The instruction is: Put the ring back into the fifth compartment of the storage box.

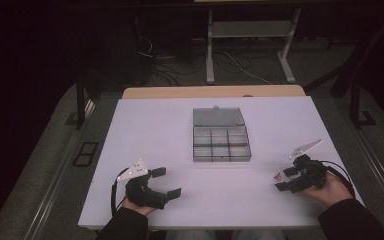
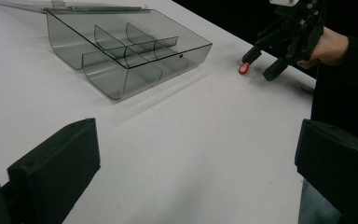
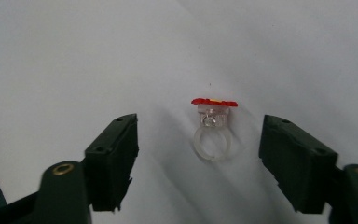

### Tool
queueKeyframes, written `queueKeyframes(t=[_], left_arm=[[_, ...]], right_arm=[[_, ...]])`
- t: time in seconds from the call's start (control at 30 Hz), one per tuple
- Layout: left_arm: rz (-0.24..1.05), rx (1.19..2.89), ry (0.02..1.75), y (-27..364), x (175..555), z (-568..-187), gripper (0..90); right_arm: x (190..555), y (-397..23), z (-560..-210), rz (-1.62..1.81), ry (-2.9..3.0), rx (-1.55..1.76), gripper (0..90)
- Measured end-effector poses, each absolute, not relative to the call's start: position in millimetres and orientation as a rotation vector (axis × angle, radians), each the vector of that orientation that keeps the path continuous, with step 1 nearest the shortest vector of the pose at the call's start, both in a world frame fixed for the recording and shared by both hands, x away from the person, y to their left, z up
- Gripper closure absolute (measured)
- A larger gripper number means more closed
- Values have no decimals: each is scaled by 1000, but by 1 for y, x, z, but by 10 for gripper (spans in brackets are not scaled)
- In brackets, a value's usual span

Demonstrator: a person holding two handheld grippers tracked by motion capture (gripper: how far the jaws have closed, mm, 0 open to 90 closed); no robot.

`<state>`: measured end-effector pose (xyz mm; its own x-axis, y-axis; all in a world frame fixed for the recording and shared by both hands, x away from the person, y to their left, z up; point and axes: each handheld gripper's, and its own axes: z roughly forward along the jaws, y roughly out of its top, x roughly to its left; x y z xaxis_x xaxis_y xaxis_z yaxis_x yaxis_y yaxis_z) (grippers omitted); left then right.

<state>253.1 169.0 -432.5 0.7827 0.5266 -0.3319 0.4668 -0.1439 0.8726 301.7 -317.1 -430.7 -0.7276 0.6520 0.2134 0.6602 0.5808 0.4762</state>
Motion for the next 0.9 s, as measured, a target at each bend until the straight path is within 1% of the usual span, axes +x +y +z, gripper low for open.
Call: queueKeyframes(t=[0.03,0.13,0.17,0.2,0.23,0.27,0.33,0.57,0.63,0.67,0.7,0.9], left_arm=[[61,1778,773,169,253,-433,0],[59,1781,770,168,253,-433,0],[57,1781,771,168,253,-433,0],[57,1782,770,168,253,-433,0],[58,1781,770,168,253,-433,0],[58,1781,770,168,253,-433,0],[57,1780,771,168,253,-433,0],[56,1782,769,168,253,-433,0],[56,1781,769,168,253,-433,0],[56,1781,769,168,253,-433,0],[56,1782,769,168,253,-433,0],[57,1786,766,168,253,-433,0]], right_arm=[[302,-317,-431,-844,-2785,-1155,314],[301,-317,-431,-843,-2789,-1163,334],[302,-317,-432,-843,-2799,-1164,357],[302,-317,-432,-843,-2799,-1164,357],[302,-318,-432,-850,-2806,-1164,383],[302,-318,-432,-850,-2806,-1164,383],[302,-318,-432,-861,-2806,-1172,423],[302,-319,-432,-868,-2809,-1168,484],[303,-319,-432,-871,-2807,-1165,526],[303,-319,-432,-871,-2807,-1165,526],[303,-319,-432,-871,-2806,-1165,554],[304,-320,-432,-866,-2799,-1156,660]])
